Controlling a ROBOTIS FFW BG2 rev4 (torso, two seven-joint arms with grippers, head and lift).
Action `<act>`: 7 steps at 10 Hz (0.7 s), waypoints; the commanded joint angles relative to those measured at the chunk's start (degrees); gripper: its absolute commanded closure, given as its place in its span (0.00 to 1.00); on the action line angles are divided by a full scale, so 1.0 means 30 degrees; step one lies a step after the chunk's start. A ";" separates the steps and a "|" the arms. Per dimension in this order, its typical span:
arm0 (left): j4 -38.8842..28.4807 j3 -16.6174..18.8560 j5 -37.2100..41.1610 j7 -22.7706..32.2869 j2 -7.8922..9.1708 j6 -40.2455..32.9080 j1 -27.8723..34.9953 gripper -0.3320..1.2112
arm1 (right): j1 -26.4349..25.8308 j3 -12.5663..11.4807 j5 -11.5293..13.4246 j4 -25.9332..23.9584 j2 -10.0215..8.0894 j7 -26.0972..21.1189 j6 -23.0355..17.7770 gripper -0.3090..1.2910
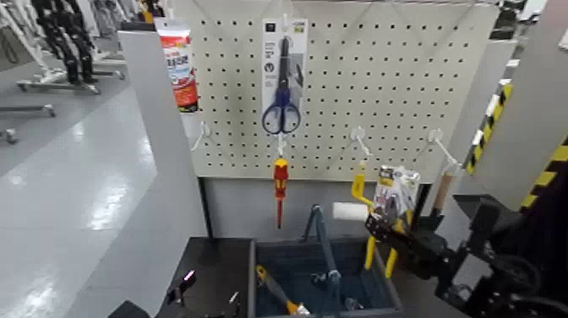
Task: Put the yellow pliers into the crate.
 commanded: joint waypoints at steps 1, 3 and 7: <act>0.0070 0.0000 0.0054 0.0004 -0.0071 -0.0079 -0.0005 0.30 | 0.0127 0.0240 0.0146 0.1705 0.0043 0.0077 -0.0761 0.92; 0.0070 -0.0029 0.0025 -0.0025 -0.0101 -0.0108 -0.0035 0.30 | 0.0068 0.0445 0.0234 0.2701 0.0131 0.0077 -0.1201 0.92; 0.0070 -0.0029 -0.0005 -0.0025 -0.0189 -0.0138 -0.0035 0.30 | -0.0869 0.1588 0.0586 0.4957 0.0043 0.0077 -0.2871 0.92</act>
